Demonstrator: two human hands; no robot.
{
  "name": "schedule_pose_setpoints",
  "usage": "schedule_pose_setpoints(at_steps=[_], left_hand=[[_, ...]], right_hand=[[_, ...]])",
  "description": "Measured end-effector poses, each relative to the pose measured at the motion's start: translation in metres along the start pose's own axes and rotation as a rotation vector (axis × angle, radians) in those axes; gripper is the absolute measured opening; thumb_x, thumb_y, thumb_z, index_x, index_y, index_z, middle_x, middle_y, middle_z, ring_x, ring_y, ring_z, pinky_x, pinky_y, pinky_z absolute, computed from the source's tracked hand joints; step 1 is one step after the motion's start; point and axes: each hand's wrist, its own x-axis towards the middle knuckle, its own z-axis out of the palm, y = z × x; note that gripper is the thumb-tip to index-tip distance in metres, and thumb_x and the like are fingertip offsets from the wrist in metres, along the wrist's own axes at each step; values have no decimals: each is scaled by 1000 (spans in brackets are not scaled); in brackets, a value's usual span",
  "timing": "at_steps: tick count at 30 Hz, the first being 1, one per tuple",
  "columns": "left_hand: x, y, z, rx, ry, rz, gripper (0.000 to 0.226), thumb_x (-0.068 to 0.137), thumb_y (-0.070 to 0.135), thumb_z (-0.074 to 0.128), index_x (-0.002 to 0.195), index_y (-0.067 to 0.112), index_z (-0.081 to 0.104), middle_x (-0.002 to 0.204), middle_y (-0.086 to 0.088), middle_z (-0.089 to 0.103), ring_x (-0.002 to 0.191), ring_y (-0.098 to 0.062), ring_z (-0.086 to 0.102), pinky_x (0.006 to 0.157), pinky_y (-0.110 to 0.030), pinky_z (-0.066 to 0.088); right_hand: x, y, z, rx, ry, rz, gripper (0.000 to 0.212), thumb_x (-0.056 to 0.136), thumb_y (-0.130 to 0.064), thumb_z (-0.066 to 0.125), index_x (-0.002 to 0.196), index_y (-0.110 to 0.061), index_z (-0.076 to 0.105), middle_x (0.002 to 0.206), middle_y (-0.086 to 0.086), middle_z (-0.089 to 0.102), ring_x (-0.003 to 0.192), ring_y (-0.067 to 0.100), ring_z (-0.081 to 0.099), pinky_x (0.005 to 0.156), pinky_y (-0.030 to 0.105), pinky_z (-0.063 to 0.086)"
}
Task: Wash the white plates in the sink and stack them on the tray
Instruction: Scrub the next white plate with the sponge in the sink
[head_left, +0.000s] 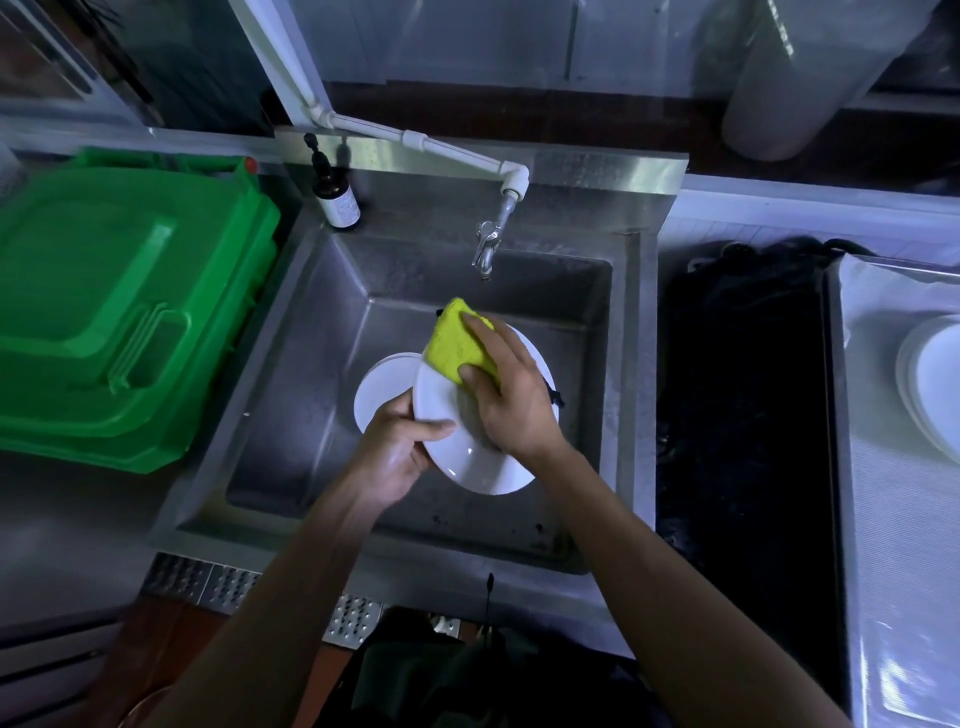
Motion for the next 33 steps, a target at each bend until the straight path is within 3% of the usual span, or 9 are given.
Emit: schedule_pose_setpoints(at_steps=[5, 13, 16, 19, 23, 27, 30, 33], left_hand=[[-5, 5, -3, 5, 0, 12, 46, 70, -3, 66, 115, 7, 70, 112, -19, 72, 100, -34, 71, 76, -40, 60], [-2, -6, 3, -74, 46, 39, 38, 75, 0, 65, 109, 12, 75, 113, -17, 73, 102, -34, 71, 75, -41, 60], [0, -7, 5, -81, 87, 44, 36, 79, 3, 65, 113, 12, 72, 112, -14, 74, 101, -33, 72, 72, -41, 60], [3, -7, 7, -76, 108, 56, 31, 85, 4, 62, 111, 18, 74, 113, -13, 74, 102, -31, 71, 73, -41, 60], [5, -8, 8, -94, 134, 62, 29, 93, 6, 58, 113, 18, 75, 120, -16, 71, 106, -32, 69, 84, -45, 58], [8, -7, 9, -148, 179, 44, 30, 97, 9, 55, 105, 24, 79, 119, -15, 72, 104, -32, 71, 77, -43, 60], [10, -6, 11, -181, 231, 25, 32, 99, 12, 53, 100, 29, 80, 116, -10, 74, 101, -28, 72, 74, -42, 60], [13, -7, 13, -238, 274, 13, 29, 100, 12, 51, 108, 27, 75, 111, -7, 76, 96, -25, 73, 71, -39, 60]], right_hand=[[11, 18, -8, 42, 155, 183, 53, 98, -15, 58, 149, -16, 43, 151, 7, 42, 136, 23, 43, 110, 25, 33], [-5, 30, -7, 38, 151, 279, 56, 95, -13, 60, 148, -18, 44, 150, 3, 44, 134, 16, 42, 101, 6, 24], [-16, 27, -2, 28, 131, 302, 56, 93, -13, 62, 147, -20, 46, 150, 1, 44, 133, 16, 43, 102, 11, 26], [-26, 20, 4, 47, 124, 328, 56, 92, -13, 62, 145, -23, 48, 151, -2, 45, 134, 17, 44, 110, 26, 34], [-36, 9, 13, 63, 109, 312, 53, 92, -17, 61, 143, -25, 50, 149, -5, 48, 133, 16, 47, 110, 36, 39], [-40, 3, 18, 96, 122, 314, 51, 94, -23, 60, 143, -30, 49, 147, -10, 50, 133, 13, 47, 109, 37, 40], [-42, -3, 19, 111, 111, 300, 51, 95, -23, 59, 144, -31, 48, 147, -11, 51, 134, 11, 46, 109, 29, 39], [-41, -7, 18, 92, 95, 261, 51, 96, -21, 59, 145, -27, 47, 148, -8, 49, 134, 13, 46, 108, 24, 36]])
